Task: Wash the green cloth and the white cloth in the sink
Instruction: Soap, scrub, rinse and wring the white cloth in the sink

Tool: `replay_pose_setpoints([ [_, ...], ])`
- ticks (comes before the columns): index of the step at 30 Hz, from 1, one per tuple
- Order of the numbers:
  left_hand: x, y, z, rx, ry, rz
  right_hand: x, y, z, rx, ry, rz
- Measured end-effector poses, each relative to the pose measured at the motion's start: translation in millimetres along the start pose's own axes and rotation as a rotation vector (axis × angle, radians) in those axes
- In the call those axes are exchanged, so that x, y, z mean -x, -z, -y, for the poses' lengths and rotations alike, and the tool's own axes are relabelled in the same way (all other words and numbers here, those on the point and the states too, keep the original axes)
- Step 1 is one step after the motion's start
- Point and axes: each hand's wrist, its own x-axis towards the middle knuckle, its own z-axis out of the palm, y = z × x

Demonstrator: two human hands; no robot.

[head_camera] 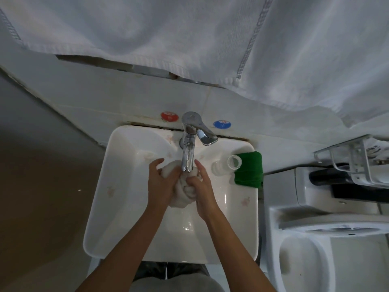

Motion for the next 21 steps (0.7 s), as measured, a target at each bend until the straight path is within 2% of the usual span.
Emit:
replay_pose_setpoints([
  [3,6.4,-0.4,1.0,0.101,0.072,-0.101,-1.1,-9.5,-0.3,0.088,0.002,0.002],
  [6,17.0,1.1,5.8,0.027,0.004,-0.134,-4.7,-12.4,-2.6,0.191,-0.008,-0.031],
  [9,28.0,2.5,10.6,0.042,-0.039,-0.078,-6.5,-13.4,-5.5,0.197,0.044,-0.160],
  [12,37.0,-1.5,11.0,0.040,-0.059,-0.008,-7.7,-15.0,-9.7,0.044,0.082,-0.274],
  [15,39.7,-8.0,4.3,0.097,0.005,-0.065,-5.2,-20.3,-9.4,-0.183,0.091,-0.262],
  [17,39.2,-10.9,4.0,0.081,-0.011,-0.088,-3.3,-22.2,-8.2,-0.247,0.071,-0.250],
  [21,35.9,-13.5,4.9,0.058,-0.017,-0.083,-5.4,-22.9,-7.2,-0.087,0.052,-0.193],
])
